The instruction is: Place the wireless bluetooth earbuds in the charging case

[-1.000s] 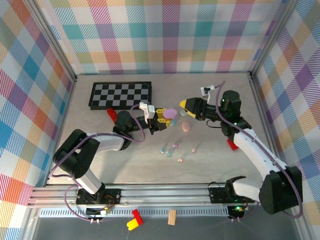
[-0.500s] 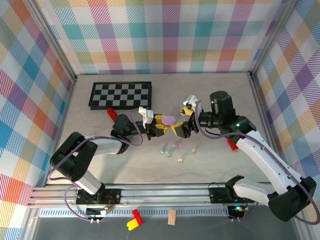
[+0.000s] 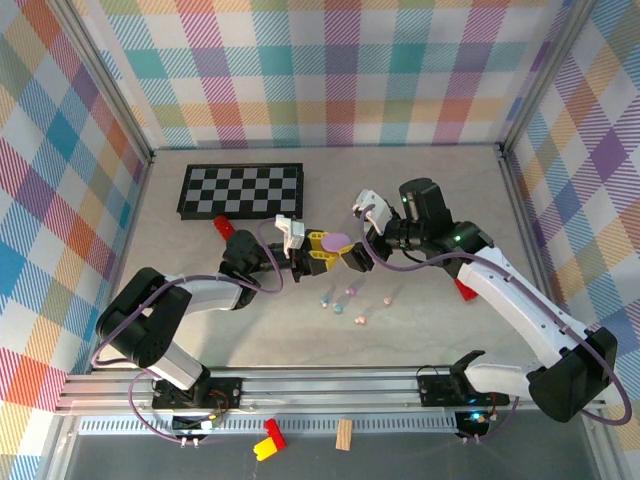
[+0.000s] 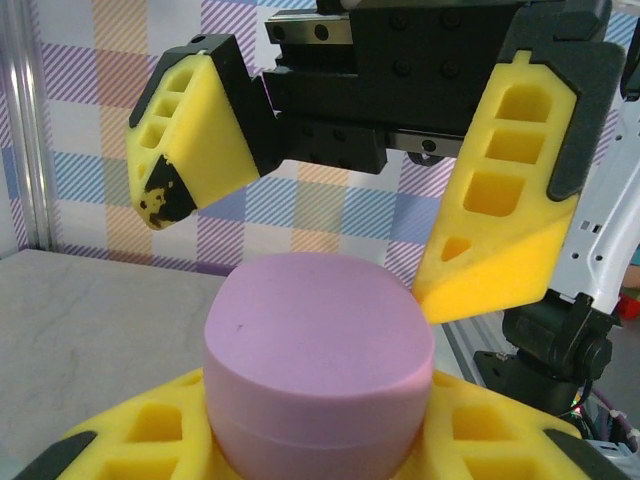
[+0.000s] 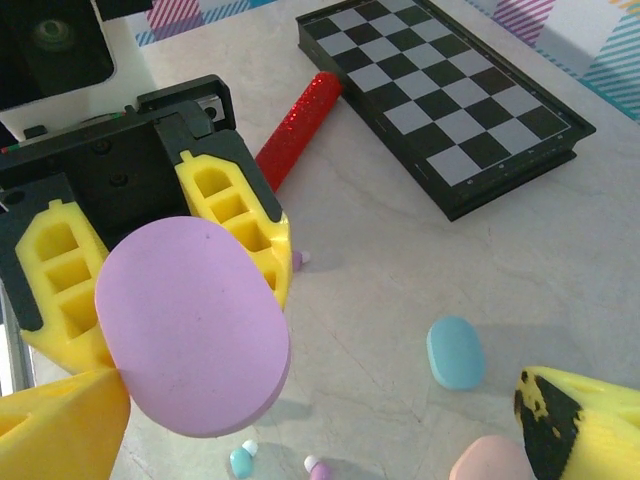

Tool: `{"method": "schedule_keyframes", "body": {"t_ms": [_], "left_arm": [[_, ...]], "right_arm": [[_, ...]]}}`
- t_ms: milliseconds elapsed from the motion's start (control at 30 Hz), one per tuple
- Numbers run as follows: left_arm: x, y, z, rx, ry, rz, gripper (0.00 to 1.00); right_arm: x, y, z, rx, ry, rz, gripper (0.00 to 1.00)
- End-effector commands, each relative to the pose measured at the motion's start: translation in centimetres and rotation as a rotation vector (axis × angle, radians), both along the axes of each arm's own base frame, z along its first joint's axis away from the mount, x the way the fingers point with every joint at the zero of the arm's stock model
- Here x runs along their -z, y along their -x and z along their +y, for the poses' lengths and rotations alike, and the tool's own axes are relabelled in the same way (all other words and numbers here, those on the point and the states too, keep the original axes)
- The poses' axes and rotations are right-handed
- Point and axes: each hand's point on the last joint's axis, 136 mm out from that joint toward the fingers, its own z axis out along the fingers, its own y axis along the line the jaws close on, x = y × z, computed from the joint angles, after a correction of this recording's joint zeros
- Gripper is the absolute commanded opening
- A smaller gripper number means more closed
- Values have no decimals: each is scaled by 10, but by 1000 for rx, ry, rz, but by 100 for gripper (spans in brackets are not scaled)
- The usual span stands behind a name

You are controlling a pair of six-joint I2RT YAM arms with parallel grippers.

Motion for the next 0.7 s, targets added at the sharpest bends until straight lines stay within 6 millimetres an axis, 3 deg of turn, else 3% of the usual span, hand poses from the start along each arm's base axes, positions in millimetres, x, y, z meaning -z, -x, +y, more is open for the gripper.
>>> {"method": "schedule_keyframes", "body": {"t_ms": [0,467,667], "left_arm": [[-16,10,2,35,30,-80,29],[-15,14,3,40,28,-89,29],[-10,8,6,5,23,-87,29]], "right_arm": [[-24,-12,-2,67,-55,-66,97],[-41,-37,-11,200,-136,-37,94],[-58,-12,-11,128,-235,-47,95]]}}
